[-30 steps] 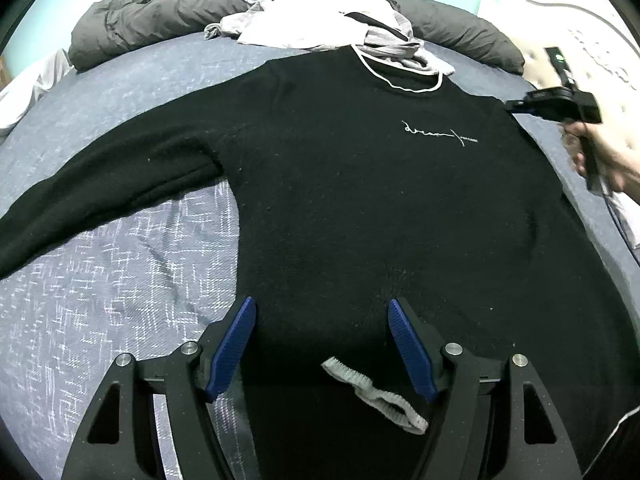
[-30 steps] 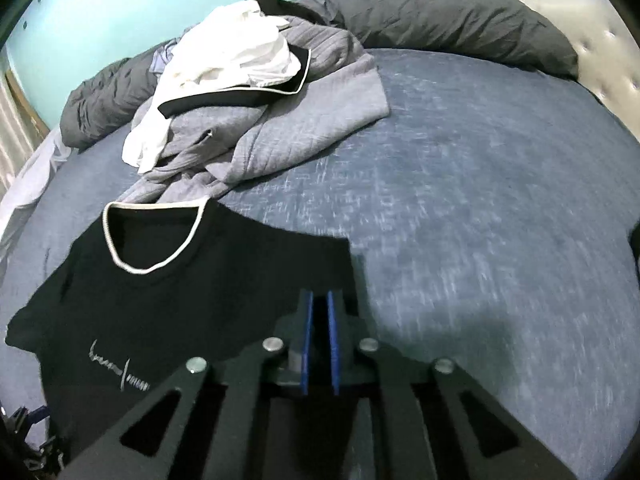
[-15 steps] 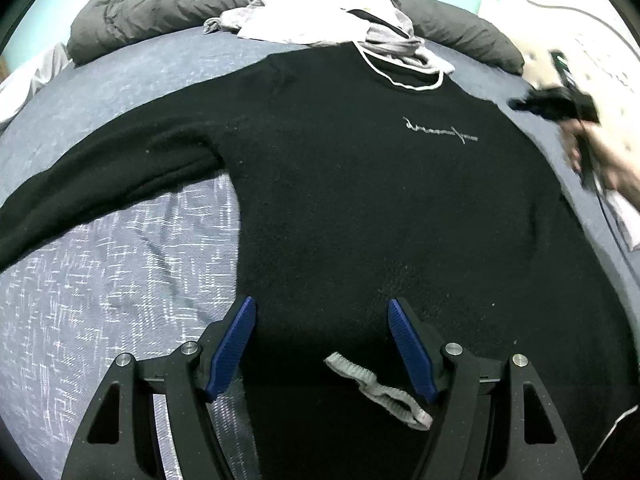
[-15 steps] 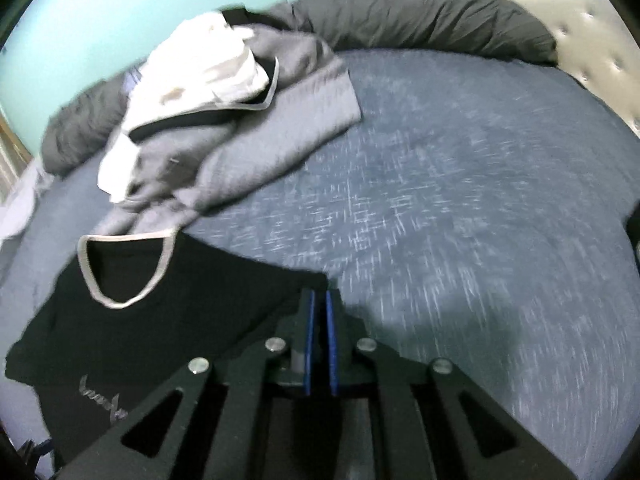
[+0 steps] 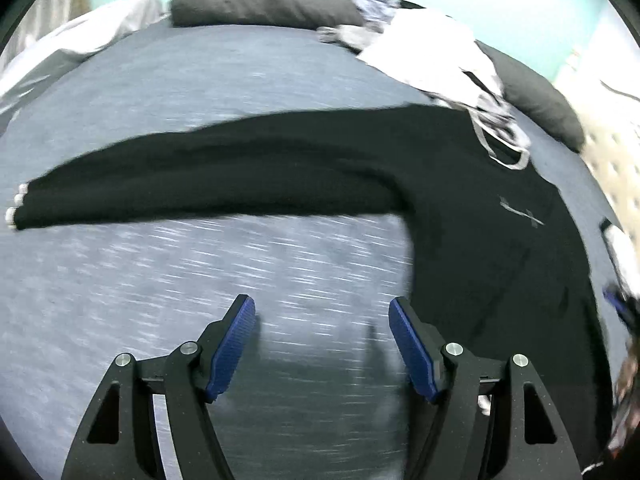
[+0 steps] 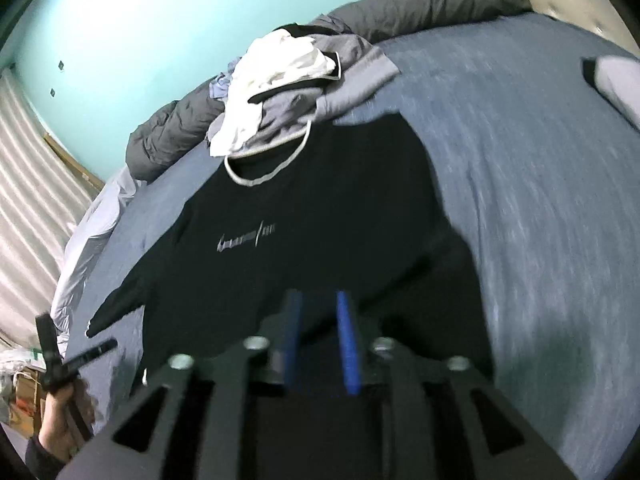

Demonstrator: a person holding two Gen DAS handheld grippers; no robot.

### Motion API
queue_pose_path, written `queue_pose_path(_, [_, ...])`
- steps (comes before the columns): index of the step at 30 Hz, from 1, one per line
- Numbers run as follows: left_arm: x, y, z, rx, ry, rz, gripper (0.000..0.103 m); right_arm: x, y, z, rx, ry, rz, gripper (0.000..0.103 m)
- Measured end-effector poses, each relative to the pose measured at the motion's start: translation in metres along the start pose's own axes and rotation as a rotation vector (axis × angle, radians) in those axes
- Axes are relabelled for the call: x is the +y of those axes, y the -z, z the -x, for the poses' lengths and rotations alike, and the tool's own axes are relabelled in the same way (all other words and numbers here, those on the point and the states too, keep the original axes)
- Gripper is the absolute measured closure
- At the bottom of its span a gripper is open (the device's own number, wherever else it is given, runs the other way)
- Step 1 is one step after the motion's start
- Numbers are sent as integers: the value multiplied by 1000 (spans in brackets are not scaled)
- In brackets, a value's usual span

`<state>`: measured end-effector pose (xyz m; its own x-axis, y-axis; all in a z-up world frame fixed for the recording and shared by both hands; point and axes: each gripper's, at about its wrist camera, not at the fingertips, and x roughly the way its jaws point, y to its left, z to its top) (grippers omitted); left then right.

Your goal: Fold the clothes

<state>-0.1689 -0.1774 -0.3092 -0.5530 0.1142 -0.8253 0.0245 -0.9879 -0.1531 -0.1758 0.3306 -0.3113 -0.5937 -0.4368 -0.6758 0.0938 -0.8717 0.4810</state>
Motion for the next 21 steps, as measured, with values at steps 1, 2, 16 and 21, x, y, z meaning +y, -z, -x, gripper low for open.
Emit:
queue_pose_path(1, [11,-5,4,-8,-27,5,29,1,7,3,0,-6,-15,58])
queue_pose_path(2, [25,-9,7,-16,-44,16,26,3,10,5,2,-11,-25,56])
queue_pose_path(16, [226,-44,26,-52,-241,415,24,7,22,-2,-21,18,24,35])
queue_pose_path(21, [261,-50,15,-59,-230,516,24,8,22,-4,-25,10,35,35])
